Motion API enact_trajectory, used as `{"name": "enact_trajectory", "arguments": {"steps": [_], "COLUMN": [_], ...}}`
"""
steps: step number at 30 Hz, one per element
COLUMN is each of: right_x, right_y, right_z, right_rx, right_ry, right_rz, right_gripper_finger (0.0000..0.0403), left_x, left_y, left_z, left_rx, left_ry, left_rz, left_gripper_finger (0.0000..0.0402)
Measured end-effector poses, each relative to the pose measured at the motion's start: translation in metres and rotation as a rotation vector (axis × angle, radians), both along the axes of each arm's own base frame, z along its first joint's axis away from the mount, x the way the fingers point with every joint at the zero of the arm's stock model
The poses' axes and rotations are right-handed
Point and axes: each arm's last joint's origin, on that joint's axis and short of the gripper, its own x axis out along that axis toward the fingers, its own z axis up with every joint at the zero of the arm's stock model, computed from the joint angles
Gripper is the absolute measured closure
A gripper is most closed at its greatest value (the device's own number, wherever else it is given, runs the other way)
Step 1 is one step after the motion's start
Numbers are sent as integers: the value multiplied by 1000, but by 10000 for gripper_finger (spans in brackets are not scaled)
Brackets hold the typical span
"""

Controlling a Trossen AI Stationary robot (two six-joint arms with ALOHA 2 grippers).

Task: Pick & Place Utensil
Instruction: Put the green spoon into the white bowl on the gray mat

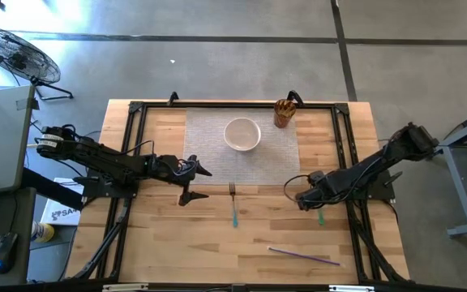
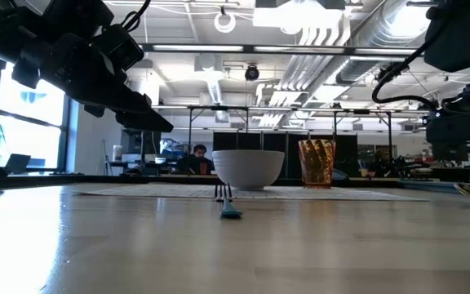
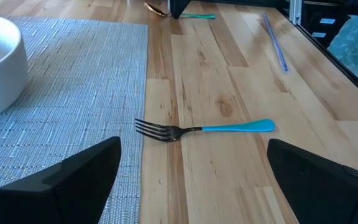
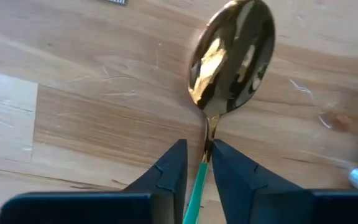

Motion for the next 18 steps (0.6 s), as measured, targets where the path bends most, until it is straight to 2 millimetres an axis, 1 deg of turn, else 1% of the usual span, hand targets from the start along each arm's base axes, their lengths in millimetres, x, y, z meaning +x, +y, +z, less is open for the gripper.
{"name": "enact_trajectory", "arguments": {"steps": [10,18], "right_x": [2,2], "right_y": [1,1], "right_z": [0,0], "right_rx": [1,-3], "right_ry": [-19,-24], "right_rz": [2,2], "right_gripper_finger": [389,392], "left_x": [0,0], "left_y": [0,0], "left_z": [0,0], "left_rx": [0,0], "left_ry": [0,0], "left_rz": [0,0], "left_gripper_finger": [2,2]}}
